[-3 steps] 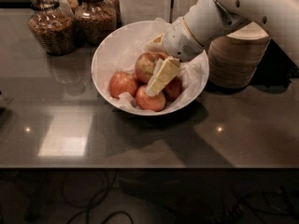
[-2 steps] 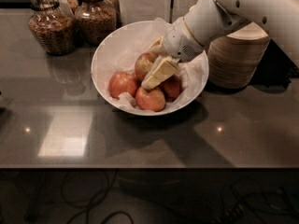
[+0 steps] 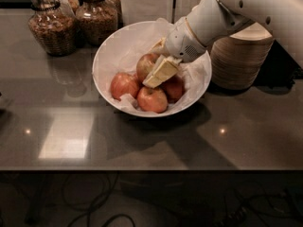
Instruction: Pick apple from white bowl
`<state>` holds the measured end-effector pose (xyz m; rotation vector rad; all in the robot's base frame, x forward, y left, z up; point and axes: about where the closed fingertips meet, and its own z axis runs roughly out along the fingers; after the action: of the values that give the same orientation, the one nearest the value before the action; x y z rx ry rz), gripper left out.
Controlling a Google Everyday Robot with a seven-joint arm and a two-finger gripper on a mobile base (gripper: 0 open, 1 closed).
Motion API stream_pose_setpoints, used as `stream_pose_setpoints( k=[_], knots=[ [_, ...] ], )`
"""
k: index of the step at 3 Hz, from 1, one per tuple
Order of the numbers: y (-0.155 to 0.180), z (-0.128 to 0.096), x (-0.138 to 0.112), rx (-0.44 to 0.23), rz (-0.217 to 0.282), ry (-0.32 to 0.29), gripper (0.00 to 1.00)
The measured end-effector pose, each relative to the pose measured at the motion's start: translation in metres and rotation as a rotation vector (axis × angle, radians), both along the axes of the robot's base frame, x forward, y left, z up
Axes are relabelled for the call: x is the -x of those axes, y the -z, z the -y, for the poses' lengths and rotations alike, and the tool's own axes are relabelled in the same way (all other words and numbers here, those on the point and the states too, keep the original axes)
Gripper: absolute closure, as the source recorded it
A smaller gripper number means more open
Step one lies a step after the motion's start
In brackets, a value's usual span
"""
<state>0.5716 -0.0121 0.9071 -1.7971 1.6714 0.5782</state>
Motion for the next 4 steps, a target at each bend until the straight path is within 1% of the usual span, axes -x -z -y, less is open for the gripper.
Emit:
stream_pose_setpoints(
  k=[1, 2, 3, 4],
  knots=[
    [0.000, -0.001, 0.001, -0.011, -0.002, -0.004, 1.00],
    [-0.023, 0.003, 0.006, -0.097, 0.035, -0.017, 1.00],
    [-0.062, 0.011, 0.010, -0.197, 0.095, -0.034, 1.00],
    [-0.097, 0.019, 0.016, -0.267, 0.145, -0.048, 1.00]
  ],
)
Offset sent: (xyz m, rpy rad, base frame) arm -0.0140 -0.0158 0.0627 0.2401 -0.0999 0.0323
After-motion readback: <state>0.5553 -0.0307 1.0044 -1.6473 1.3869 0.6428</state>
